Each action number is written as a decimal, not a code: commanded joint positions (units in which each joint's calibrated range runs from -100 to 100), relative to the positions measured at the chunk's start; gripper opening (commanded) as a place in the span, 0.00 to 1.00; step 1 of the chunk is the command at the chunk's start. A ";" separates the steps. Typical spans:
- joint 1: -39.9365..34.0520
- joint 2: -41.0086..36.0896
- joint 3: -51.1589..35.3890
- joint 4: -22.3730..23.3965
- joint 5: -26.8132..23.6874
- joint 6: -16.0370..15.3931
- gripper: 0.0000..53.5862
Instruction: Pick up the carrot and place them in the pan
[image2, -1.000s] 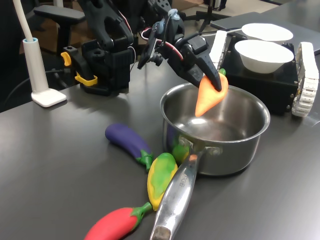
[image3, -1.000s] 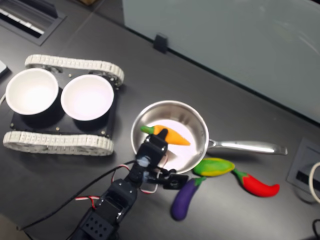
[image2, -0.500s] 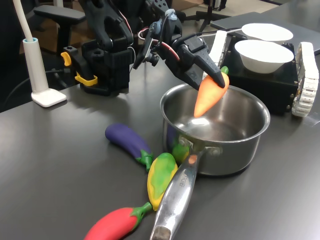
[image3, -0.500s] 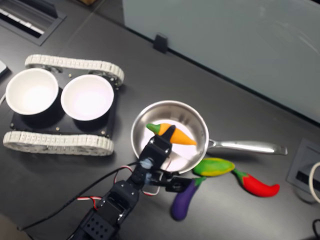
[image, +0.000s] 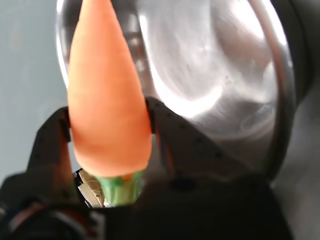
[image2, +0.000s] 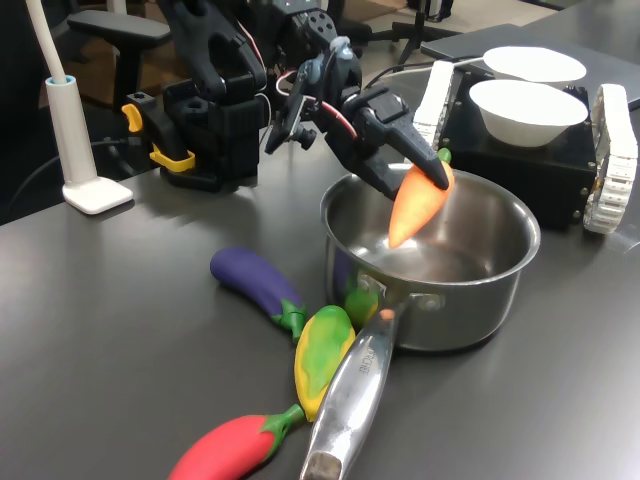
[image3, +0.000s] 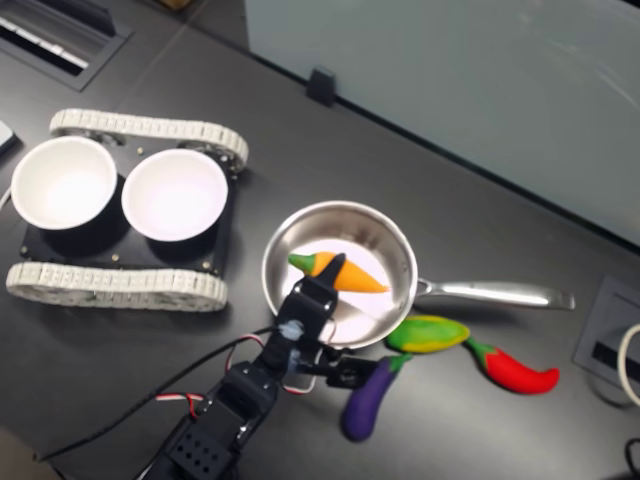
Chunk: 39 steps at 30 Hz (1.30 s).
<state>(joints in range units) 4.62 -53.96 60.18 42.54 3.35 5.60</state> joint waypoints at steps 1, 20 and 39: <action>-0.03 -2.43 -1.80 0.15 0.39 0.36 0.48; 1.69 -4.04 -2.89 0.74 -0.68 0.36 0.64; 3.06 -8.51 -21.88 19.76 -4.10 0.28 0.36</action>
<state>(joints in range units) 6.93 -59.26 47.60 57.84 -0.02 5.60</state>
